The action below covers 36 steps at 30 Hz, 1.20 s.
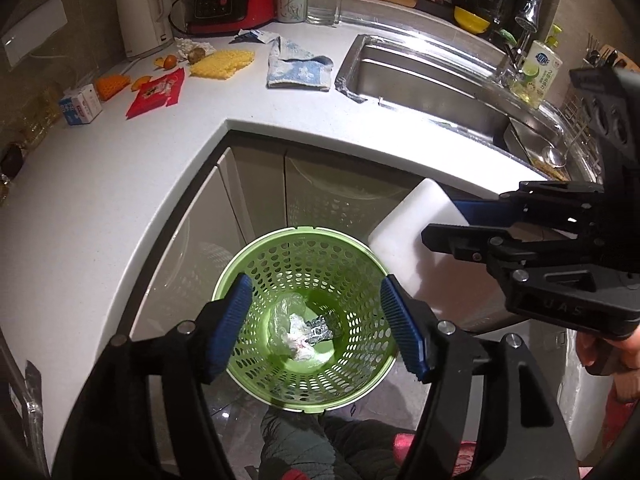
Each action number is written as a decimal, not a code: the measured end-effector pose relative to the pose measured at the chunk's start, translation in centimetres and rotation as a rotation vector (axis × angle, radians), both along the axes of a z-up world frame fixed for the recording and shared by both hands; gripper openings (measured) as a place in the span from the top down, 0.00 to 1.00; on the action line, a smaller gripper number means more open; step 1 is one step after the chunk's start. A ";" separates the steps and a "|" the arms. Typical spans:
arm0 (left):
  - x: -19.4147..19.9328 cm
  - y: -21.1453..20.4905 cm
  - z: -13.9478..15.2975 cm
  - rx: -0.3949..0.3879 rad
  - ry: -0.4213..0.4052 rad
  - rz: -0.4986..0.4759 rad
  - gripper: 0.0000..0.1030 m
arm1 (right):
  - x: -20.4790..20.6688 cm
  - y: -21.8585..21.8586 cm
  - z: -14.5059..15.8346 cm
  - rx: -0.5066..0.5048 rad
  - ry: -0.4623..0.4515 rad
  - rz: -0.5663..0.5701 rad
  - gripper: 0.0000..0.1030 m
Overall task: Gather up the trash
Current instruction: 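Carry the tissue and foam block over the green basket and release both, then grasp the blue milk carton with the left tool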
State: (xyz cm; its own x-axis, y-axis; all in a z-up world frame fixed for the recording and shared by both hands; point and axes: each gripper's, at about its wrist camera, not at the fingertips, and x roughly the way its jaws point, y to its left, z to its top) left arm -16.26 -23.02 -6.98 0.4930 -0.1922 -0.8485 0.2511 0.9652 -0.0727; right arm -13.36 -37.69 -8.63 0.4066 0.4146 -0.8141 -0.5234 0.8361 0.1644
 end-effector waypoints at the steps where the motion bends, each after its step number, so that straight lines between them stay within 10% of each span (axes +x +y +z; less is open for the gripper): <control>1: -0.1 0.4 0.8 0.001 -0.017 0.015 0.31 | 0.2 0.1 -0.1 0.000 0.001 0.001 0.71; 7: -0.7 2.7 4.8 0.032 -0.106 0.091 0.22 | 0.9 2.3 -1.1 -0.026 0.015 0.047 0.68; 11: -1.0 4.7 6.0 0.044 -0.133 0.151 0.17 | 1.2 4.5 -1.7 -0.054 0.041 0.067 0.24; 17: -1.2 8.6 6.8 0.058 -0.143 0.246 0.17 | 0.8 7.0 0.9 -0.123 -0.012 0.048 0.04; 36: 1.7 12.8 9.0 0.047 -0.174 0.313 0.13 | 2.7 9.7 6.6 -0.175 -0.141 0.023 0.02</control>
